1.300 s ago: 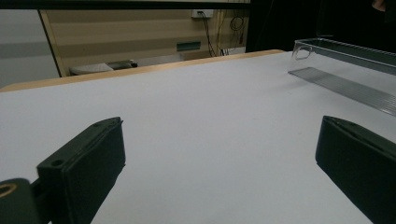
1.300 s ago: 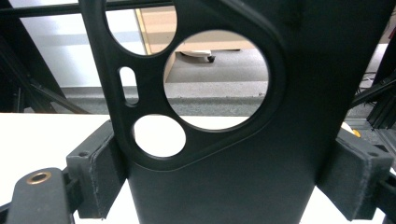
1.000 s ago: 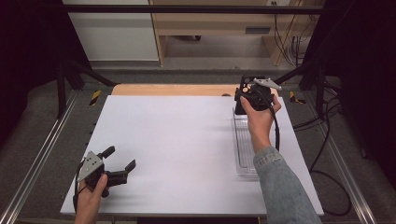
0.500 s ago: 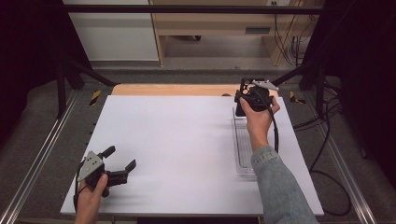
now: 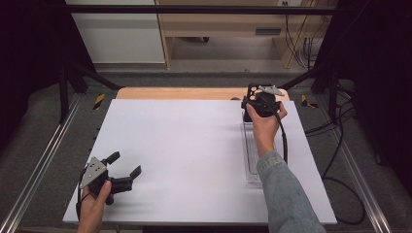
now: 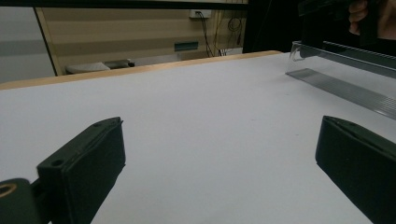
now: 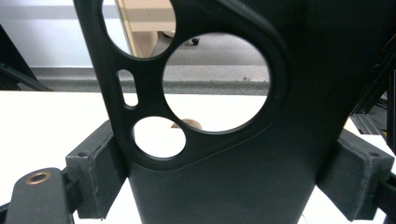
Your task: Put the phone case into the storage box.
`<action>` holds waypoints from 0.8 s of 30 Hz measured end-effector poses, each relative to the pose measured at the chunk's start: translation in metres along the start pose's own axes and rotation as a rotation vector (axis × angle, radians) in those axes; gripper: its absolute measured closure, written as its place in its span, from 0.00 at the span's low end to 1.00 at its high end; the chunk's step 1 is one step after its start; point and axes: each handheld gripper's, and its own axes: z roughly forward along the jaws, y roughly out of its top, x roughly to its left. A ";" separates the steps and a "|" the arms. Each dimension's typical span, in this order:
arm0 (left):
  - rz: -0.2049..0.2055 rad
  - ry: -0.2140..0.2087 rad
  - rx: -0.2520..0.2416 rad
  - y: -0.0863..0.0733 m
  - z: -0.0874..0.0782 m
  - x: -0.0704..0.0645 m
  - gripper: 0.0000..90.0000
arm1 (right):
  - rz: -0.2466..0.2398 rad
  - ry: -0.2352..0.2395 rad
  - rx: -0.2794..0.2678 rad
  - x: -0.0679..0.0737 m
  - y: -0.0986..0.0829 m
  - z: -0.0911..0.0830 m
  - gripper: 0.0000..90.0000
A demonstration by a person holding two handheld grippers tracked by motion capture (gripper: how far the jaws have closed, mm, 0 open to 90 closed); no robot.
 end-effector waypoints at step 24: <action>-0.002 -0.004 0.008 -0.001 0.001 0.000 0.02 | -0.003 0.013 0.039 -0.007 -0.009 0.013 0.15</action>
